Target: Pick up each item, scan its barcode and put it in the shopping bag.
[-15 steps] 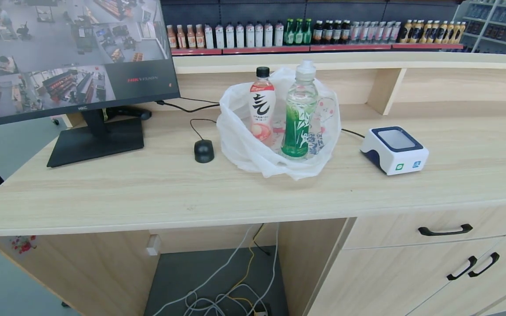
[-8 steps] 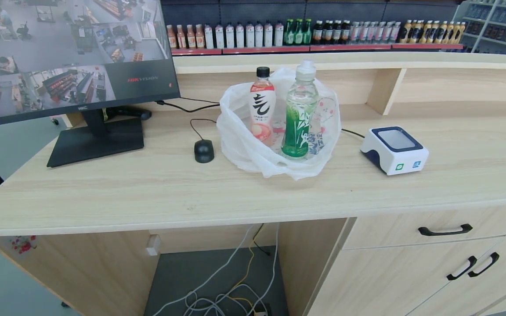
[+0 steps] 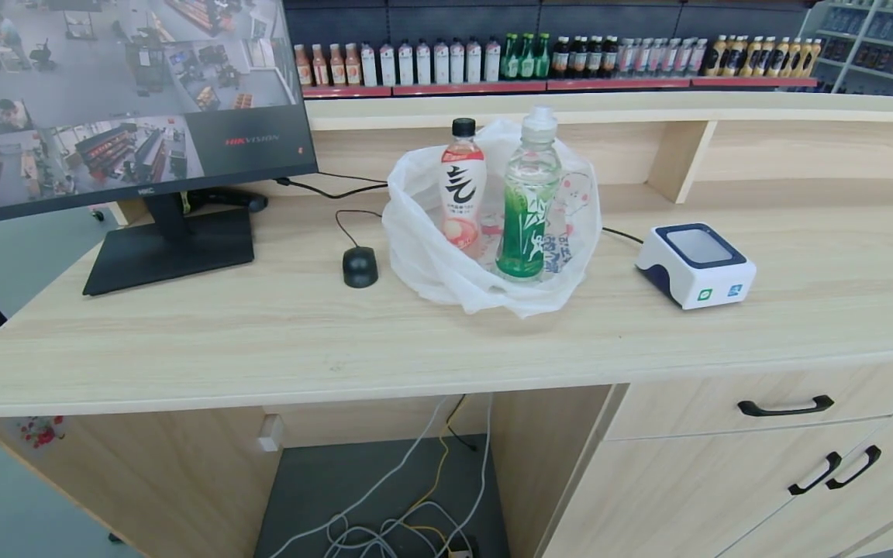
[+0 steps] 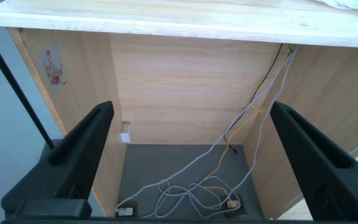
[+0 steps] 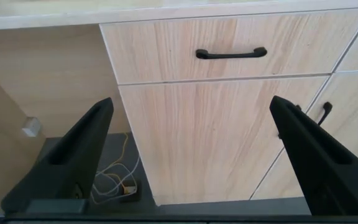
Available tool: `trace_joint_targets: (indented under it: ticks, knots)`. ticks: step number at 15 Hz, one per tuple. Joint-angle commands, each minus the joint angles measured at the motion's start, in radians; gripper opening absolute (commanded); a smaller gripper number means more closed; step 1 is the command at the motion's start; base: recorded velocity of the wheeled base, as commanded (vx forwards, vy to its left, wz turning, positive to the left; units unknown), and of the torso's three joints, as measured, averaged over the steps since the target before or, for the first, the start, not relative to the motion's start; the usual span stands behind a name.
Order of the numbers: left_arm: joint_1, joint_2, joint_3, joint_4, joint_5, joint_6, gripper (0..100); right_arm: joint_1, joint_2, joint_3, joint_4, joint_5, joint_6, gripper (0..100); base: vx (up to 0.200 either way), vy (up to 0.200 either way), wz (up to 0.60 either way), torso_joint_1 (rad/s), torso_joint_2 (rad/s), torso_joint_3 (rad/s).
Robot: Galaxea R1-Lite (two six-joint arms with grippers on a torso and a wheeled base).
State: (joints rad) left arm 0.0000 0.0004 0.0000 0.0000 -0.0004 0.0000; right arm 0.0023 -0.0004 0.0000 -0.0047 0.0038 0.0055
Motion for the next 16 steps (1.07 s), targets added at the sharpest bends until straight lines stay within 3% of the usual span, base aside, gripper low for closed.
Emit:
trace_joint_targets:
  ticks: [1, 4, 10, 16]
  knots:
    - [0.0, 0.0, 0.0, 0.0, 0.0, 0.003, 100, 0.001, 0.0, 0.0, 0.0, 0.001, 0.001, 100, 0.0, 0.0, 0.0, 0.0, 0.0, 0.0]
    - [0.0, 0.0, 0.0, 0.0, 0.0, 0.005, 100, 0.001, 0.0, 0.0, 0.0, 0.001, 0.001, 100, -0.2, 0.0, 0.0, 0.007, 0.0, 0.001]
    - [-0.002, 0.0, 0.0, 0.0, 0.0, 0.012, 100, 0.001, 0.0, 0.0, 0.0, 0.001, 0.001, 100, 0.0, 0.0, 0.0, 0.0, 0.0, 0.0]
    - [0.0, 0.0, 0.0, 0.0, 0.0, 0.0, 100, 0.001, 0.0, 0.0, 0.0, 0.001, 0.001, 100, 0.0, -0.2, 0.0, 0.008, 0.0, 0.003]
